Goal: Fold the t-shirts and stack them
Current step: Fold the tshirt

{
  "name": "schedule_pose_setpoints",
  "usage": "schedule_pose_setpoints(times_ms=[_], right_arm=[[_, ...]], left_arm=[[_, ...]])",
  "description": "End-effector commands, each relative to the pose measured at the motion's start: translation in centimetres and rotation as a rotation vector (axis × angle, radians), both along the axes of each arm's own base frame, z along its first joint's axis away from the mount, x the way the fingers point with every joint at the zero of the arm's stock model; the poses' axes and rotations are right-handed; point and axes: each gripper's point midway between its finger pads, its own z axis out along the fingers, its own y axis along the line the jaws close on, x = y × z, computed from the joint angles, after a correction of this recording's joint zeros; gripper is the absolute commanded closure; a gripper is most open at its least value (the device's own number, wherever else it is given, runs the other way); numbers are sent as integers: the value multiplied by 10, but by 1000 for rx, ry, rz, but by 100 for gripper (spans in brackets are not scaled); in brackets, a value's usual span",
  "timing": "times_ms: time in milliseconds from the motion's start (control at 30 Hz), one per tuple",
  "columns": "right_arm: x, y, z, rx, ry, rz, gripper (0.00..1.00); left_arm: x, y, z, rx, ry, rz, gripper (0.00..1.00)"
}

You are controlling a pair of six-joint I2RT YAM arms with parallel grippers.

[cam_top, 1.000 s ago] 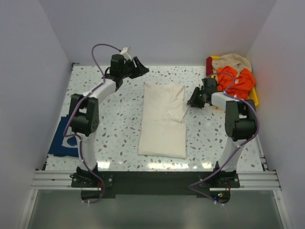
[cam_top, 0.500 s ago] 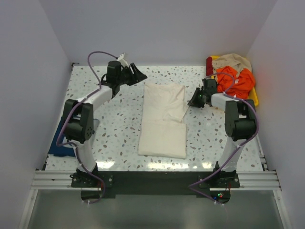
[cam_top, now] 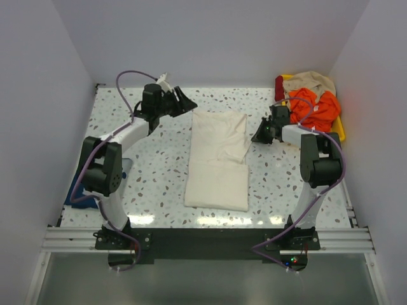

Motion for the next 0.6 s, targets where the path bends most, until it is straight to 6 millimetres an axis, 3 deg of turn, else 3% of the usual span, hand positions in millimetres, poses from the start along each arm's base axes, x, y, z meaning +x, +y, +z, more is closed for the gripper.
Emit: schedule_pose_setpoints(times_ms=[0,200,267,367,567], right_arm=[[-8,4,5,5,2,32,97],[-10,9,29,32,-47,39,100],[-10,10,48,39,-85,40,100],[-13,19,70,51,-130,58,100],[-17,51,91,51,-162,118,100]], left_arm=[[-5,-2,30,-26,-80,-1,44],[-11,-1,29,-19,-72,-4,45],[-15,0,29,-16,-65,-2,45],[-20,1,24,-13,-51,-2,46],[-31,4,19,-13,-31,0,47]])
